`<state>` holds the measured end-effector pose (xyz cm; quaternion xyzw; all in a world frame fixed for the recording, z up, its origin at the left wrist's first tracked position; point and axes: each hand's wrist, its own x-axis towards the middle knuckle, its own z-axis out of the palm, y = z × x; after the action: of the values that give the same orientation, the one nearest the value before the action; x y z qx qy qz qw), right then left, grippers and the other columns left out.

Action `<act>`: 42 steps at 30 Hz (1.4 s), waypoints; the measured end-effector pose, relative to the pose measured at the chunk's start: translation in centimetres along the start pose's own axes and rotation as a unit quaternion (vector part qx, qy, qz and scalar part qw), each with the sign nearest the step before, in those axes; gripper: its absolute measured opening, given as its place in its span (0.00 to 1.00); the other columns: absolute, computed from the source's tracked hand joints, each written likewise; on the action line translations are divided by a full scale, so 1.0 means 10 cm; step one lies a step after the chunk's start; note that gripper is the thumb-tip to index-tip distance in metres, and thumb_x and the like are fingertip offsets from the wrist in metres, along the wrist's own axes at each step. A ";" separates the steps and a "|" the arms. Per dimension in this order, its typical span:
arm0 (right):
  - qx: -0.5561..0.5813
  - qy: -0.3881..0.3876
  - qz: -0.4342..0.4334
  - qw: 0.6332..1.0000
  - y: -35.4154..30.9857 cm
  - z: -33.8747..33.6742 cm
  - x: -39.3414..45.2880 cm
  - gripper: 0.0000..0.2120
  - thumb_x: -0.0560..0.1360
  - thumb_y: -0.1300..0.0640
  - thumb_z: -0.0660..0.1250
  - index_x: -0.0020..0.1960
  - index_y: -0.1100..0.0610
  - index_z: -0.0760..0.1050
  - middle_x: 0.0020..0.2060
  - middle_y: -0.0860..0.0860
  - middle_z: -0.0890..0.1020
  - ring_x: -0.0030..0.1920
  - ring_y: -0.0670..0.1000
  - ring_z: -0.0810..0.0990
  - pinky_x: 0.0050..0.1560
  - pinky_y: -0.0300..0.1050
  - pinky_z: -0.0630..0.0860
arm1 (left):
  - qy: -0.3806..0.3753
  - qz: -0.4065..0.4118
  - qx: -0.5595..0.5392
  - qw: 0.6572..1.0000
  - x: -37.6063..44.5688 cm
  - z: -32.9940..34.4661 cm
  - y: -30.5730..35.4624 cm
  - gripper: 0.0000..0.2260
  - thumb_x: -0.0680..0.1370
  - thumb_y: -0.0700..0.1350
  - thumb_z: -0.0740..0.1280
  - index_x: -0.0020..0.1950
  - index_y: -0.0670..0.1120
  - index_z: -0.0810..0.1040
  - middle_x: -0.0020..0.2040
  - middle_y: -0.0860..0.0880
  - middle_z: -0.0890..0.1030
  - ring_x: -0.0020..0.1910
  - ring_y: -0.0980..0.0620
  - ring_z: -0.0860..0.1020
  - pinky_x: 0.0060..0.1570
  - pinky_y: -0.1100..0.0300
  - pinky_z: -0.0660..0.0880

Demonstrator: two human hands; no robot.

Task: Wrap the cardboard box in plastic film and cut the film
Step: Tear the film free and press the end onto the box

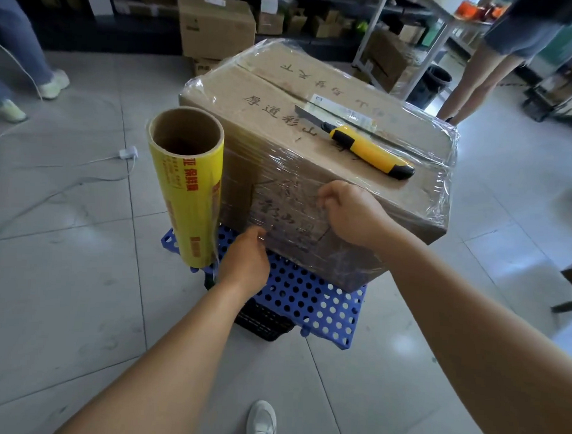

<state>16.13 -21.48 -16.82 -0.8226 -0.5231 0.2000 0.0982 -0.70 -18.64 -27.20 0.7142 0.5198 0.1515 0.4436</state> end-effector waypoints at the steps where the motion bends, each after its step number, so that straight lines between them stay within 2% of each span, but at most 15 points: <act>1: 0.005 -0.004 -0.008 1.000 -0.04 0.03 0.05 0.17 0.80 0.59 0.53 0.66 0.54 0.72 0.60 0.52 0.79 0.58 0.52 0.76 0.51 0.39 0.69 | 0.006 0.005 -0.007 1.000 0.01 0.00 -0.03 0.13 0.81 0.40 0.55 0.64 0.46 0.69 0.56 0.45 0.78 0.46 0.50 0.74 0.41 0.58 0.70; 3: 0.023 -0.017 -0.023 0.999 -0.13 0.09 0.14 0.18 0.80 0.59 0.54 0.68 0.54 0.70 0.62 0.51 0.78 0.60 0.52 0.76 0.53 0.39 0.71 | 0.017 0.013 -0.014 1.000 0.00 0.00 -0.09 0.13 0.80 0.38 0.55 0.63 0.45 0.70 0.51 0.46 0.78 0.43 0.52 0.73 0.42 0.59 0.71; 7: 0.114 -0.042 -0.078 0.990 -0.22 0.30 0.18 0.22 0.79 0.64 0.56 0.72 0.56 0.63 0.67 0.51 0.74 0.66 0.50 0.72 0.67 0.44 0.69 | 0.025 0.014 -0.019 0.999 0.01 0.02 -0.18 0.16 0.79 0.37 0.56 0.67 0.44 0.68 0.39 0.53 0.73 0.40 0.53 0.72 0.39 0.63 0.68; 10: 0.140 -0.085 -0.059 0.985 -0.10 0.57 0.21 0.21 0.79 0.65 0.55 0.71 0.54 0.65 0.66 0.50 0.73 0.66 0.49 0.71 0.65 0.42 0.69 | 0.023 0.004 -0.025 0.999 0.03 0.04 -0.22 0.18 0.79 0.37 0.56 0.69 0.43 0.66 0.41 0.53 0.73 0.43 0.54 0.73 0.45 0.60 0.71; 12: 0.124 -0.147 -0.027 0.981 0.03 0.81 0.29 0.23 0.79 0.67 0.55 0.72 0.55 0.64 0.68 0.50 0.71 0.68 0.49 0.69 0.63 0.38 0.66 | 0.023 -0.001 -0.022 0.999 0.08 0.06 -0.25 0.18 0.79 0.37 0.56 0.70 0.43 0.65 0.39 0.54 0.73 0.42 0.54 0.73 0.43 0.61 0.70; 15: 0.146 -0.196 0.037 0.969 0.22 1.13 0.48 0.28 0.76 0.73 0.54 0.75 0.58 0.60 0.72 0.54 0.66 0.72 0.52 0.65 0.68 0.40 0.64 | 0.018 -0.015 -0.015 1.000 0.16 0.10 -0.31 0.19 0.80 0.37 0.56 0.71 0.43 0.64 0.37 0.57 0.71 0.42 0.56 0.71 0.40 0.67 0.65; 17: 0.159 -0.210 0.052 0.963 0.29 1.31 0.60 0.28 0.76 0.74 0.54 0.74 0.59 0.61 0.72 0.55 0.67 0.72 0.53 0.65 0.69 0.41 0.64 | 0.019 -0.022 -0.018 0.999 0.20 0.12 -0.35 0.18 0.80 0.37 0.56 0.70 0.43 0.64 0.37 0.57 0.71 0.43 0.56 0.71 0.38 0.70 0.64; 20: 0.134 -0.194 0.054 0.970 0.36 1.60 0.74 0.23 0.78 0.68 0.55 0.72 0.60 0.66 0.69 0.58 0.71 0.69 0.57 0.68 0.69 0.46 0.64 | 0.031 -0.030 -0.017 0.999 0.26 0.17 -0.43 0.18 0.80 0.39 0.56 0.70 0.44 0.65 0.36 0.58 0.72 0.42 0.57 0.72 0.38 0.68 0.66; 25: 0.139 -0.262 0.059 0.953 0.47 2.09 0.90 0.32 0.74 0.73 0.53 0.76 0.56 0.59 0.74 0.53 0.64 0.73 0.54 0.63 0.72 0.45 0.62 | 0.043 -0.019 -0.019 0.999 0.29 0.26 -0.57 0.16 0.80 0.40 0.56 0.68 0.44 0.67 0.40 0.57 0.73 0.39 0.59 0.72 0.37 0.69 0.64; 27: 0.145 -0.266 0.067 0.951 0.53 2.19 0.92 0.31 0.74 0.72 0.54 0.76 0.56 0.59 0.73 0.52 0.65 0.72 0.54 0.64 0.70 0.44 0.63 | 0.039 -0.018 -0.017 0.999 0.28 0.28 -0.59 0.16 0.80 0.41 0.57 0.68 0.45 0.67 0.41 0.57 0.73 0.42 0.58 0.72 0.38 0.70 0.64; 31: 0.161 -0.262 0.089 0.947 0.68 2.18 0.87 0.29 0.75 0.72 0.54 0.74 0.56 0.61 0.72 0.53 0.65 0.72 0.55 0.64 0.72 0.49 0.63 | 0.021 -0.016 -0.010 1.000 0.26 0.29 -0.56 0.16 0.80 0.41 0.57 0.68 0.45 0.67 0.41 0.58 0.73 0.44 0.56 0.73 0.43 0.67 0.66; 35: 0.187 -0.247 0.131 0.942 0.91 1.96 0.62 0.31 0.74 0.77 0.53 0.74 0.59 0.62 0.74 0.55 0.64 0.72 0.56 0.66 0.68 0.49 0.69 | 0.006 0.003 0.006 1.000 0.23 0.30 -0.44 0.16 0.80 0.42 0.57 0.69 0.45 0.66 0.42 0.55 0.73 0.43 0.55 0.73 0.41 0.66 0.66; 38: 0.182 -0.217 0.170 0.944 1.11 1.78 0.40 0.27 0.75 0.76 0.53 0.71 0.60 0.66 0.70 0.57 0.69 0.68 0.58 0.70 0.65 0.54 0.71 | -0.009 0.020 0.010 1.000 0.18 0.28 -0.34 0.16 0.81 0.42 0.56 0.69 0.45 0.66 0.40 0.54 0.74 0.42 0.55 0.74 0.41 0.61 0.70; 40: 0.179 -0.188 0.205 0.944 1.21 1.67 0.25 0.20 0.75 0.73 0.55 0.63 0.60 0.73 0.60 0.58 0.77 0.56 0.57 0.76 0.54 0.50 0.77 | -0.018 0.030 0.010 0.999 0.14 0.24 -0.29 0.16 0.81 0.42 0.56 0.69 0.45 0.66 0.40 0.53 0.75 0.40 0.54 0.74 0.40 0.59 0.71; 42: 0.092 -0.160 0.201 0.962 1.23 1.52 0.13 0.12 0.76 0.66 0.59 0.48 0.49 0.73 0.42 0.50 0.80 0.39 0.46 0.71 0.36 0.36 0.73 | -0.032 0.040 0.013 0.999 0.08 0.19 -0.24 0.16 0.81 0.42 0.56 0.69 0.45 0.65 0.42 0.53 0.75 0.42 0.55 0.74 0.41 0.61 0.69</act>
<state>20.15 -26.31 -35.34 -0.8556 -0.3350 0.3920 0.0455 -0.55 -18.70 -30.37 0.7447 0.4781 0.1391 0.4443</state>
